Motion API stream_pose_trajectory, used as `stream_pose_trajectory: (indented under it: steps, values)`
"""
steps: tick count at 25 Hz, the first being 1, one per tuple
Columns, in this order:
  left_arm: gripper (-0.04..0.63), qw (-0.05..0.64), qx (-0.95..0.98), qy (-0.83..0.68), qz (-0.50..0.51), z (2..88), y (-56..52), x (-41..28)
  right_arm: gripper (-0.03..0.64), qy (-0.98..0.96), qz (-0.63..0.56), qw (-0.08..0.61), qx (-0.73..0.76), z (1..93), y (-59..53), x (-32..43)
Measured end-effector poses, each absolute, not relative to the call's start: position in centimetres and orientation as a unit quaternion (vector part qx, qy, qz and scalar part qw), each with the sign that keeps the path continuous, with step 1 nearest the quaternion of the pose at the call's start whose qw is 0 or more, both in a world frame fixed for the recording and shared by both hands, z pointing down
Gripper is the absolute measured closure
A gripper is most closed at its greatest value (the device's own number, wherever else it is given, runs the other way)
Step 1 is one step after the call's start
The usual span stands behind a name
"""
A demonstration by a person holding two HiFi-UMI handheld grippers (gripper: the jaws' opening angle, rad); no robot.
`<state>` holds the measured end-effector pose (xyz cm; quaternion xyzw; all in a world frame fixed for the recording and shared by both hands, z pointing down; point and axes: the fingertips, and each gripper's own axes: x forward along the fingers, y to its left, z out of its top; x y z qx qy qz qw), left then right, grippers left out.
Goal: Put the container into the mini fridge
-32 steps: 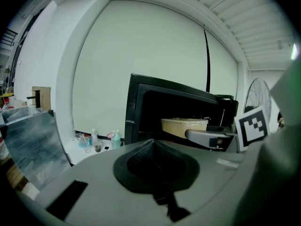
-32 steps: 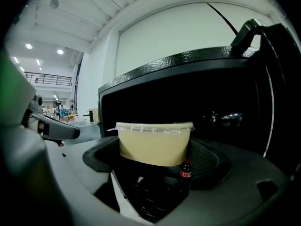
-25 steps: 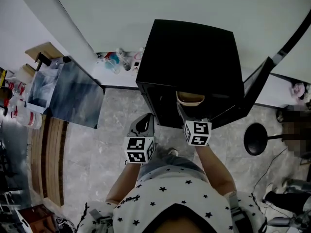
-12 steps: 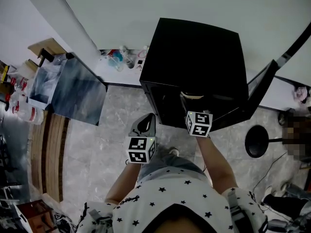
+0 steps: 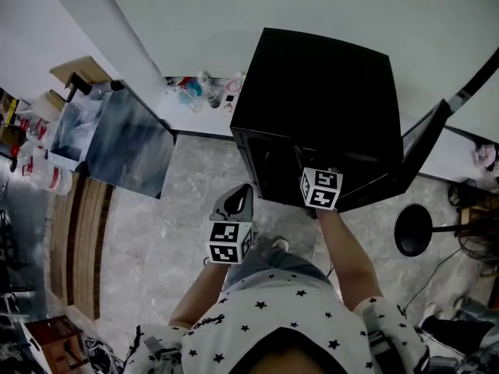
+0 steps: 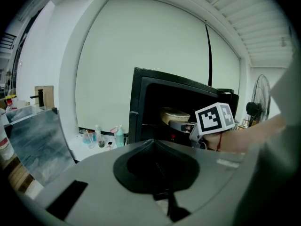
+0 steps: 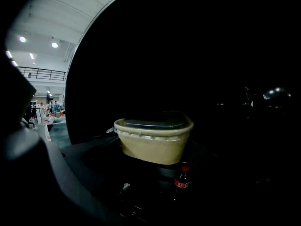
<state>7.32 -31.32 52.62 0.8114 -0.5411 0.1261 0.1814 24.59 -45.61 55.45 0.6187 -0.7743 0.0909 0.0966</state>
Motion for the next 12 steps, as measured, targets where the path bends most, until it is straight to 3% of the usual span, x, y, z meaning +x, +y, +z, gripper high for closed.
stream_pose_trajectory:
  steps: [12]
  values:
    - [0.583, 0.184, 0.809, -0.545, 0.123, 52.7, -30.1, 6.1, 0.163, -0.770, 0.102, 0.091, 0.624, 55.3, -46.2, 24.3]
